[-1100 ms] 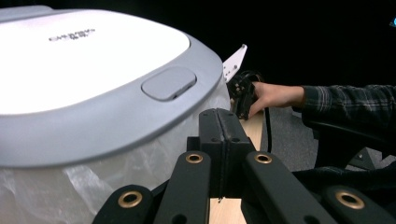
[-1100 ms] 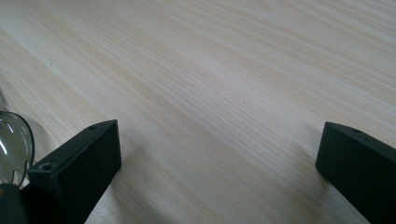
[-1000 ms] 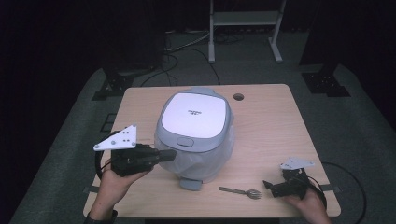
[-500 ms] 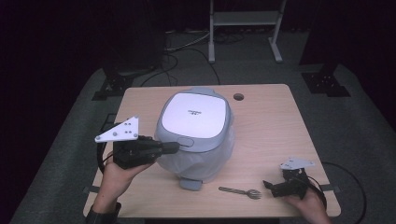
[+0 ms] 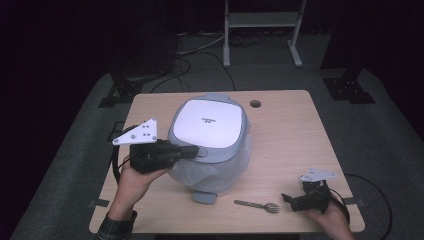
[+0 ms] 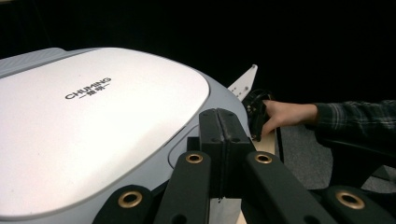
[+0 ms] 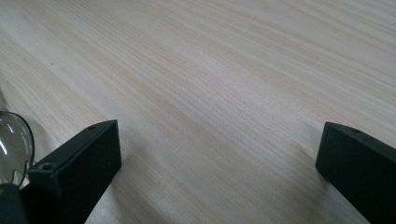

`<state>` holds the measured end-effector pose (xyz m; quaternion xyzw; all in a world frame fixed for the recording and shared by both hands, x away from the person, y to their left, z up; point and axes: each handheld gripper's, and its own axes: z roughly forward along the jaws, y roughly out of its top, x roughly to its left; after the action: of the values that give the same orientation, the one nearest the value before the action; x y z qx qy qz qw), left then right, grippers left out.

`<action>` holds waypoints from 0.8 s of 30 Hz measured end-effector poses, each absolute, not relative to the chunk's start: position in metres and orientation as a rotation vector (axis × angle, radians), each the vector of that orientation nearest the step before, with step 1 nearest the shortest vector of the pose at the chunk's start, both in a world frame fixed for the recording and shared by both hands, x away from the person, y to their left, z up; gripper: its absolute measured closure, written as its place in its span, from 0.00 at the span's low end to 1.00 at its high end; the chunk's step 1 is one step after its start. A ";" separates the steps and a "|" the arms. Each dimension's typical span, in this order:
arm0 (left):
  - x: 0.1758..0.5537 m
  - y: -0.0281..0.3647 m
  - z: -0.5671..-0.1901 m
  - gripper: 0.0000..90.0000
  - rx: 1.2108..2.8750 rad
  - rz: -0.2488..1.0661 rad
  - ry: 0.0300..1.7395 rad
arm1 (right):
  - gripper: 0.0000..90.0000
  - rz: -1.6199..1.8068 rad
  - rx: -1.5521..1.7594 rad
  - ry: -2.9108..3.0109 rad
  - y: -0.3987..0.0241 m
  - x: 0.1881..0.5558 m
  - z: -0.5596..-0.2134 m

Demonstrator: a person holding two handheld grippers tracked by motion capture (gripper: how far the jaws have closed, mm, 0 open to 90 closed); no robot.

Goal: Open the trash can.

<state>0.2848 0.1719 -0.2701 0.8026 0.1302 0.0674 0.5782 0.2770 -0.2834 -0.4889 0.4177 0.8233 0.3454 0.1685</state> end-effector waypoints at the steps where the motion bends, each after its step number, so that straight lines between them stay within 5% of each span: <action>1: 0.286 0.171 -0.270 1.00 1.879 0.158 0.307 | 0.00 0.982 1.188 2.341 -0.283 0.277 -0.489; 24: 0.290 0.168 -0.275 1.00 1.878 0.167 0.327 | 0.00 0.982 1.188 2.341 -0.283 0.277 -0.489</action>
<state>0.2900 0.1676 -0.2748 0.8020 0.1398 0.0711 0.5763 0.2770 -0.2834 -0.4889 0.4177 0.8234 0.3453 0.1686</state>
